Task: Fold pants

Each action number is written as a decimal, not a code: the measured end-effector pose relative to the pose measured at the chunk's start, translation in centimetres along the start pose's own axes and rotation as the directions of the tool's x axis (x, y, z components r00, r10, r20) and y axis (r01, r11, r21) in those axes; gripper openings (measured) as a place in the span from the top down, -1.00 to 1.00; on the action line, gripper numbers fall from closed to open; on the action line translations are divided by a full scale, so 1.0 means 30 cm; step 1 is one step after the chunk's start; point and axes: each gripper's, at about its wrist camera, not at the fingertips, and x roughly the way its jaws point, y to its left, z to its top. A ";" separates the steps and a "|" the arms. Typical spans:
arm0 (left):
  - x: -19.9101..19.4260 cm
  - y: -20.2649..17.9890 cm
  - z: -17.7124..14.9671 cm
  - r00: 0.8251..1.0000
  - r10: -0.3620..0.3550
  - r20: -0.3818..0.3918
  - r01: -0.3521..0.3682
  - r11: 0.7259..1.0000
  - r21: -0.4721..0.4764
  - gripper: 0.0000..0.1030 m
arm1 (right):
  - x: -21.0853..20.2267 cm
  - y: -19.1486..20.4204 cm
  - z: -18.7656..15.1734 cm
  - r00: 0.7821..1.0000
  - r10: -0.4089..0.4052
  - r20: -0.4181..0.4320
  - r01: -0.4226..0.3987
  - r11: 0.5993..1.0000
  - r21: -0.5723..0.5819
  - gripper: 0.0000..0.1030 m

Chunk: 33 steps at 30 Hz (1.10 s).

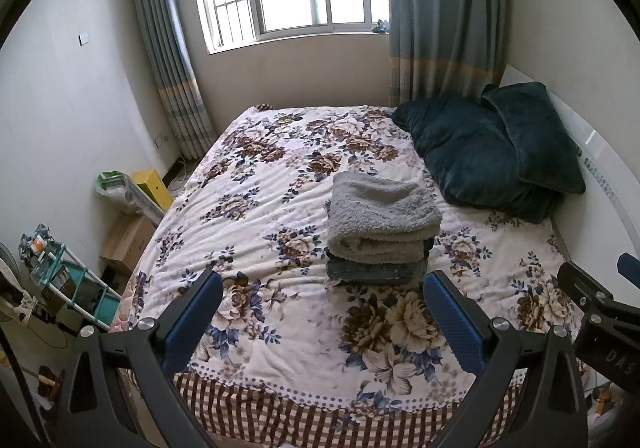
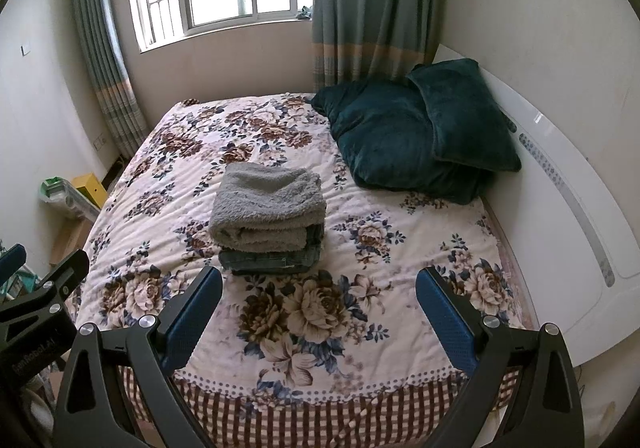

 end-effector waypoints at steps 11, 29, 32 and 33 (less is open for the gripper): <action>-0.007 -0.002 -0.001 1.000 0.002 -0.002 -0.002 1.000 -0.007 -1.00 | -0.007 0.006 -0.006 1.000 0.001 0.002 -0.001 1.000 -0.001 -0.93; -0.036 -0.014 -0.019 1.000 0.031 0.000 -0.031 0.999 -0.035 -1.00 | -0.014 -0.009 -0.003 1.000 0.015 0.003 -0.015 1.000 -0.007 -0.93; -0.039 -0.017 -0.019 1.000 0.030 0.003 -0.030 0.999 -0.035 -1.00 | -0.012 -0.010 -0.004 1.000 0.014 0.001 -0.014 1.000 -0.006 -0.93; -0.041 -0.019 -0.021 1.000 0.030 0.005 -0.030 0.999 -0.035 -1.00 | -0.014 -0.009 -0.006 1.000 0.013 0.001 -0.013 1.000 -0.006 -0.93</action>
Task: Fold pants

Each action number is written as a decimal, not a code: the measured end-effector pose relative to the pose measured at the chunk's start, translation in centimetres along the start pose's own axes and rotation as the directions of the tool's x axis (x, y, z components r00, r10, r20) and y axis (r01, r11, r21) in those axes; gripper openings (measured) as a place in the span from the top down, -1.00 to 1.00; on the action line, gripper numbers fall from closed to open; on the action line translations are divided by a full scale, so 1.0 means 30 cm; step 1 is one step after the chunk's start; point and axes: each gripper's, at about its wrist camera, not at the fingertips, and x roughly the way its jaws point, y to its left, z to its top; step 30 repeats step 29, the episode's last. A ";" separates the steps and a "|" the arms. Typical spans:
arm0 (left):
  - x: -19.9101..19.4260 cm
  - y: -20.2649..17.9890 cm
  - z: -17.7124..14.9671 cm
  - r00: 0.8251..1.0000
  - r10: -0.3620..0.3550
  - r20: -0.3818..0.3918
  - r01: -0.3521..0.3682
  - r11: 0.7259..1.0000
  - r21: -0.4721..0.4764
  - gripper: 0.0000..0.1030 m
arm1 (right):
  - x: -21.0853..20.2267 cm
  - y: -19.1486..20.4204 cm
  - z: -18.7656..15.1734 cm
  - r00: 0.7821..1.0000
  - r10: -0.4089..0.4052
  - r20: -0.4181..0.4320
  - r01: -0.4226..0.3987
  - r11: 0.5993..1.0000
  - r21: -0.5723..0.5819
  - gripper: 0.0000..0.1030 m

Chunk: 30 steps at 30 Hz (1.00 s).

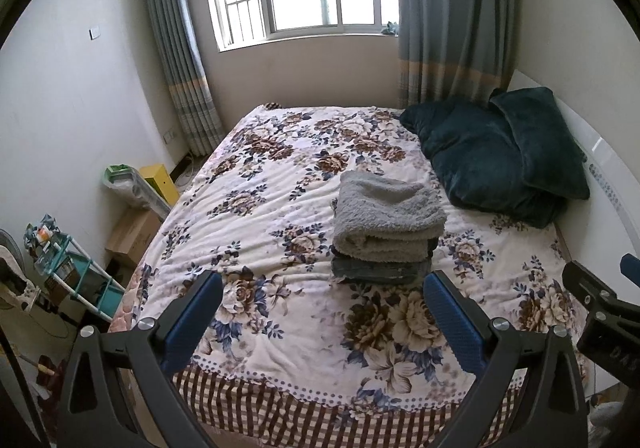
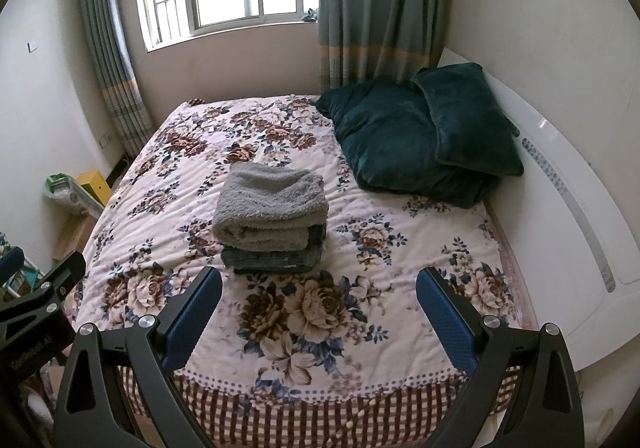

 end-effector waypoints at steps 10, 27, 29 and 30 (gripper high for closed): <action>-0.005 -0.001 -0.016 1.000 -0.003 -0.009 0.003 1.000 0.004 -1.00 | -0.009 -0.030 -0.007 1.000 -0.002 -0.004 0.002 1.000 -0.001 -0.94; -0.013 -0.010 -0.012 0.999 -0.039 -0.001 0.039 0.999 0.005 -1.00 | -0.015 -0.041 -0.018 1.000 0.000 -0.004 0.000 1.000 -0.004 -0.94; -0.013 -0.017 -0.011 0.999 -0.038 -0.002 0.038 0.999 0.011 -1.00 | -0.015 -0.042 -0.019 1.000 0.002 -0.005 -0.002 1.000 -0.001 -0.94; -0.013 -0.017 -0.011 0.999 -0.038 -0.002 0.038 0.999 0.011 -1.00 | -0.015 -0.042 -0.019 1.000 0.002 -0.005 -0.002 1.000 -0.001 -0.94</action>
